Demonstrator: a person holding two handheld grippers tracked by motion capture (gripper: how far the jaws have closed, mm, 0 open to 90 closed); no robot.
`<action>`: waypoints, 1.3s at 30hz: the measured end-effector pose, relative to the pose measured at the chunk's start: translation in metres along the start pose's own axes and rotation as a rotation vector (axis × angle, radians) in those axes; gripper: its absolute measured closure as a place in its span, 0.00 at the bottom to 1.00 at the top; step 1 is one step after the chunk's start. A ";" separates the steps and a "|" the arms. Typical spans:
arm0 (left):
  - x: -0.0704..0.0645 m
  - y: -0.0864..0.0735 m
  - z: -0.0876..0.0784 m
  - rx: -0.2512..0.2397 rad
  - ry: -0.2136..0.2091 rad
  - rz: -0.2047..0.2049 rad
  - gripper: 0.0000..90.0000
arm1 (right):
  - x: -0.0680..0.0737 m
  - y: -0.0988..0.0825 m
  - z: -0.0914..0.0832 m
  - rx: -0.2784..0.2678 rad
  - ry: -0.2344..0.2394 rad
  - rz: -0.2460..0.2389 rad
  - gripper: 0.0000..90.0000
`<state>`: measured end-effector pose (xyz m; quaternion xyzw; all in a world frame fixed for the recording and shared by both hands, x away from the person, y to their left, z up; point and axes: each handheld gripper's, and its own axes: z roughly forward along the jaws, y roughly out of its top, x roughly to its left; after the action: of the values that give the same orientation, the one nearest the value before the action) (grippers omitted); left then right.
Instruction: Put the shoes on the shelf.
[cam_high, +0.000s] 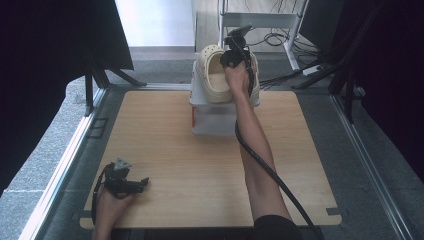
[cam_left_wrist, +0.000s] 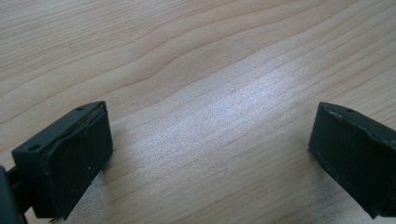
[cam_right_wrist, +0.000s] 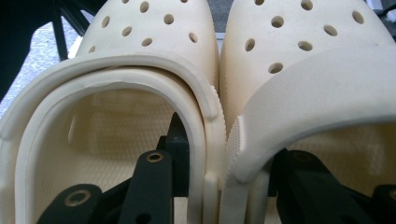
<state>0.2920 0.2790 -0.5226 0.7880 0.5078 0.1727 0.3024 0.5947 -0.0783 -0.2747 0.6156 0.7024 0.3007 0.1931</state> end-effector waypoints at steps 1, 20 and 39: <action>0.000 0.000 0.000 -0.002 0.000 -0.001 0.00 | 0.000 0.000 0.003 -0.001 -0.002 0.005 0.74; 0.000 0.000 0.000 -0.002 0.000 -0.001 0.00 | -0.003 -0.012 0.024 -0.036 0.087 -0.066 0.45; 0.000 0.000 0.000 -0.001 0.001 0.000 0.00 | -0.005 -0.035 -0.015 -0.043 0.218 -0.313 0.13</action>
<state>0.2920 0.2789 -0.5227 0.7877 0.5081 0.1731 0.3024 0.5595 -0.0884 -0.2875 0.4582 0.7998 0.3469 0.1733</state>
